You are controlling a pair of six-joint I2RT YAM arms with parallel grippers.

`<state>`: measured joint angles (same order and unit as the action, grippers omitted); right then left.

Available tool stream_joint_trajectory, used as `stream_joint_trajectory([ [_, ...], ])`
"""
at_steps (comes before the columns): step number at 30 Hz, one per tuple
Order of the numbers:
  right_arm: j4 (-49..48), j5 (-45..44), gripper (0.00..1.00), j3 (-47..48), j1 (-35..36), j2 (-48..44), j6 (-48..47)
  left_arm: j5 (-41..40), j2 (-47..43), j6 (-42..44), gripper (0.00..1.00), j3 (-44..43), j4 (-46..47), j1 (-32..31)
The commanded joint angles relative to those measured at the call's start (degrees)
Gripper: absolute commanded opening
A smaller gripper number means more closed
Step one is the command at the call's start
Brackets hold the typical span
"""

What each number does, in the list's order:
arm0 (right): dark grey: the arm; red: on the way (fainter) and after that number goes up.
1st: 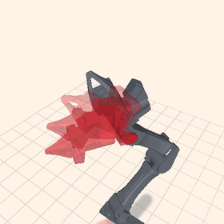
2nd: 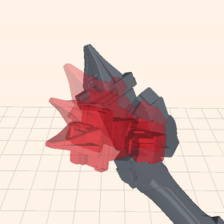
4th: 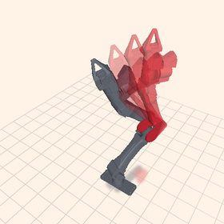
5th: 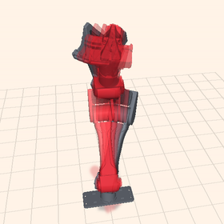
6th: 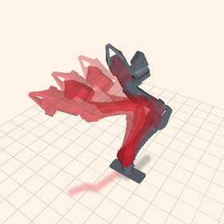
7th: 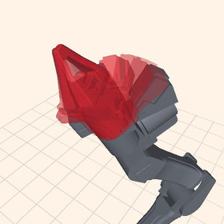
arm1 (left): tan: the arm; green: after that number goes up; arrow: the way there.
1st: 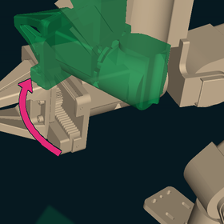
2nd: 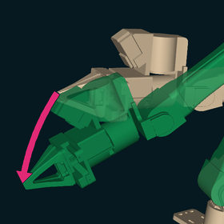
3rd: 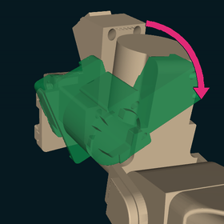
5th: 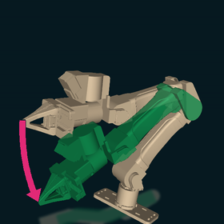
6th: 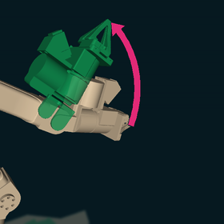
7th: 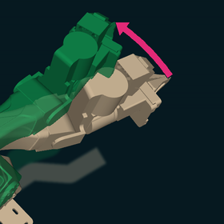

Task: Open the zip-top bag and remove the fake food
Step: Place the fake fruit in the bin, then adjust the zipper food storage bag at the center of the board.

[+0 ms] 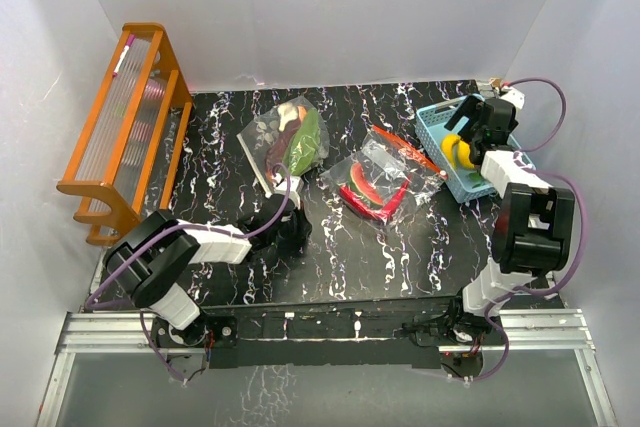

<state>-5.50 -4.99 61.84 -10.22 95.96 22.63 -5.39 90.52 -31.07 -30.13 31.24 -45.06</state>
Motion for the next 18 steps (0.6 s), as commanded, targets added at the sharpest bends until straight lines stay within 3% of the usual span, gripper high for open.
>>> stream_joint_trajectory([
  [1,-3.23,2.47,0.97,2.36,0.06,-3.98,-1.38,0.51,-3.26,0.72,0.00,-0.98,-2.27,0.21],
  [3,-2.74,4.50,0.96,1.52,0.37,-6.21,-1.92,0.84,-3.96,0.87,0.03,-1.18,-2.61,0.14],
  [6,-2.26,7.57,0.88,-1.22,2.78,-10.29,-3.16,2.00,-4.79,1.35,0.11,-2.16,-2.80,0.18],
  [10,-0.82,7.30,0.58,-6.10,9.61,-14.97,-6.37,3.76,-5.29,0.86,0.19,-3.48,-0.54,0.15],
  [12,-0.70,8.09,0.49,-8.56,13.56,-15.72,-6.79,4.86,-4.78,0.27,0.24,-4.17,1.72,0.15],
  [15,-0.91,10.04,0.43,-11.31,15.25,-16.08,-6.17,7.12,-1.93,-1.82,0.50,-6.42,5.94,-0.06],
  [18,-1.25,10.55,0.42,-13.19,15.24,-18.00,-5.27,9.58,3.71,-3.29,0.60,-12.64,9.11,-1.11],
])
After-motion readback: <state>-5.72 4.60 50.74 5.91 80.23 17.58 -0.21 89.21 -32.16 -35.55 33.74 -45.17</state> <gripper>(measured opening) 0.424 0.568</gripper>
